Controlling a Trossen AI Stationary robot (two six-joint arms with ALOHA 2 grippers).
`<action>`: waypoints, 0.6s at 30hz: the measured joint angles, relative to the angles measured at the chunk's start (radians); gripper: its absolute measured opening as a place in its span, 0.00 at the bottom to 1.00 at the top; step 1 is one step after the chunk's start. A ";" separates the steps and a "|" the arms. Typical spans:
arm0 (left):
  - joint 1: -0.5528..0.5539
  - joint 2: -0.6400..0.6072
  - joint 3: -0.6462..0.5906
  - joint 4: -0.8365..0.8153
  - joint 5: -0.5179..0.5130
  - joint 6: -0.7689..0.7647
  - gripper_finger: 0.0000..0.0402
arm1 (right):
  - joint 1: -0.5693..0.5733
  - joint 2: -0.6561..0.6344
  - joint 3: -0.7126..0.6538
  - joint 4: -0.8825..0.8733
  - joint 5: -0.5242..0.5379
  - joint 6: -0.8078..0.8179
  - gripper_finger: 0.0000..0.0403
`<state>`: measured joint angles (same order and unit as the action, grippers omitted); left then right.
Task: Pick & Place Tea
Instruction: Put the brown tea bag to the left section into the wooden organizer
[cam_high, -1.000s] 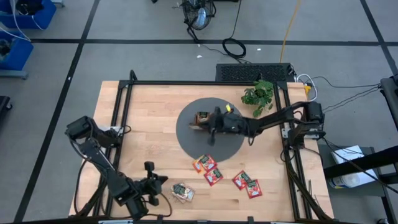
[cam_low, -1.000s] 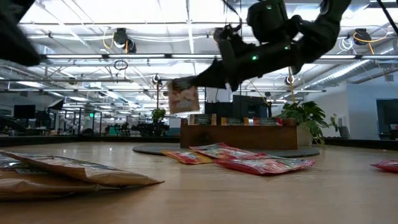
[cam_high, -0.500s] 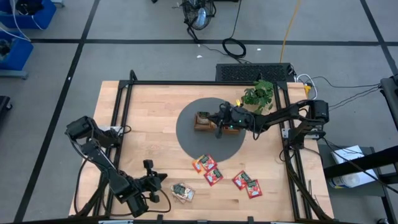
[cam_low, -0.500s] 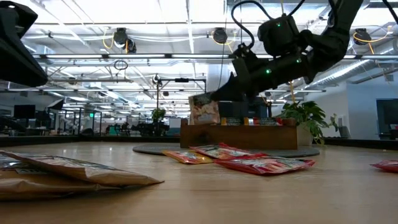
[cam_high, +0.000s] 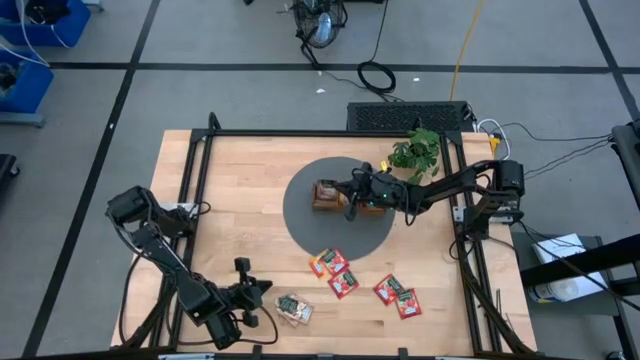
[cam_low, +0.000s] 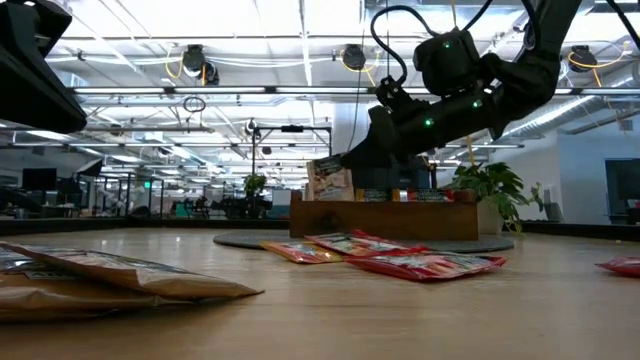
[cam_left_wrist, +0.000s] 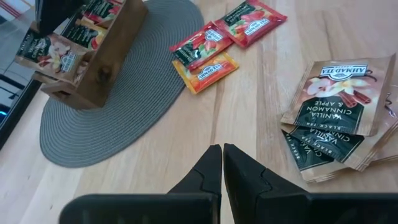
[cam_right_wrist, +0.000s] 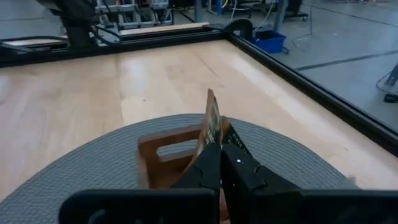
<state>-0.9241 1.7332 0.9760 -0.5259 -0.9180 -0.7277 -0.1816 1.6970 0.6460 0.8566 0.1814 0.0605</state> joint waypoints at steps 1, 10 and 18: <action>0.000 0.000 0.000 0.000 0.000 0.000 0.05 | 0.000 0.000 0.000 0.000 0.001 -0.001 0.00; 0.012 0.000 0.000 0.007 0.001 0.013 0.05 | 0.000 0.125 0.001 0.114 -0.001 0.029 0.00; 0.018 0.000 0.000 0.007 0.018 0.016 0.05 | 0.003 0.155 0.001 0.133 -0.005 0.012 0.00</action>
<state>-0.9062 1.7329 0.9760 -0.5186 -0.9005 -0.7113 -0.1782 1.8523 0.6468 0.9895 0.1765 0.0728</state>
